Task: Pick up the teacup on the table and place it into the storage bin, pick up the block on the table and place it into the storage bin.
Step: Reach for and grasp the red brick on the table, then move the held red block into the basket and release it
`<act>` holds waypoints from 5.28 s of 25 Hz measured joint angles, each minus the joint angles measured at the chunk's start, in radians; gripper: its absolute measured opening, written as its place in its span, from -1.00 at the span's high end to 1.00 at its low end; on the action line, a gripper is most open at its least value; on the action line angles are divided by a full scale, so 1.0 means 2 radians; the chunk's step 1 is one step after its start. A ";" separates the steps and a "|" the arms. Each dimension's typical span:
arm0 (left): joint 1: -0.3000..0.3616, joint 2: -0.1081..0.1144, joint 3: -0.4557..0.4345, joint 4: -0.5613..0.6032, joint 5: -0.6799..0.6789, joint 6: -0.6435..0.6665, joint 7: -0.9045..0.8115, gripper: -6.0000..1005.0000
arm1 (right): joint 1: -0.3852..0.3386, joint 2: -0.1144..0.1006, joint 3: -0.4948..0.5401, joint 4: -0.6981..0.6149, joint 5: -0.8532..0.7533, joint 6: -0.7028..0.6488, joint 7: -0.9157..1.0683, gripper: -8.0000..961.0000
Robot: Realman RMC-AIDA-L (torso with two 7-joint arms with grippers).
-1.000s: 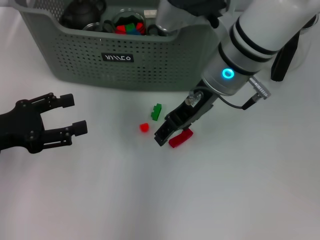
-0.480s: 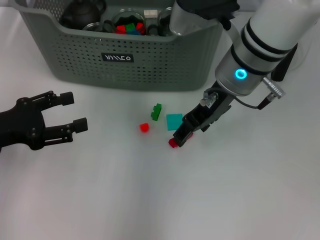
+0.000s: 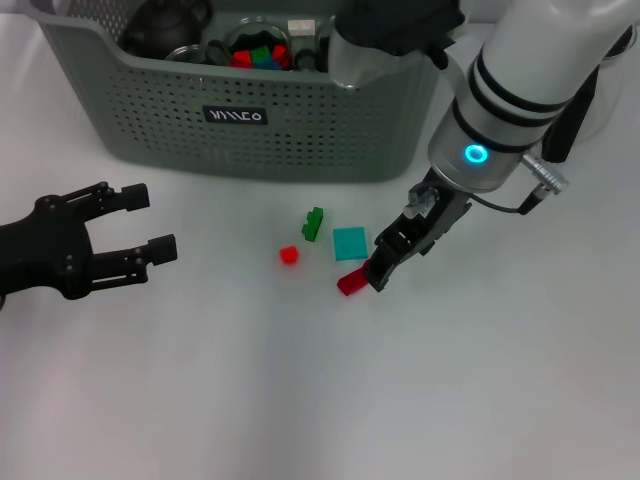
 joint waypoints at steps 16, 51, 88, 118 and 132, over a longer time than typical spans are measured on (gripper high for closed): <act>0.000 0.000 0.000 -0.001 -0.002 0.000 0.000 -0.71 | 0.012 0.005 -0.074 0.002 0.004 0.050 0.020 -0.66; -0.001 0.000 0.000 -0.006 -0.003 -0.006 0.000 -0.71 | 0.033 0.007 -0.117 0.072 0.070 0.114 0.022 -0.67; 0.001 0.000 0.000 -0.007 -0.003 -0.013 0.000 -0.71 | 0.028 0.007 -0.143 0.079 0.096 0.146 0.000 -0.68; -0.002 0.000 0.000 -0.008 -0.003 -0.013 0.000 -0.71 | 0.025 0.007 -0.168 0.074 0.096 0.154 -0.010 -0.66; -0.002 0.000 0.000 -0.008 -0.003 -0.015 0.000 -0.71 | 0.022 0.007 -0.170 0.055 0.102 0.145 -0.009 -0.51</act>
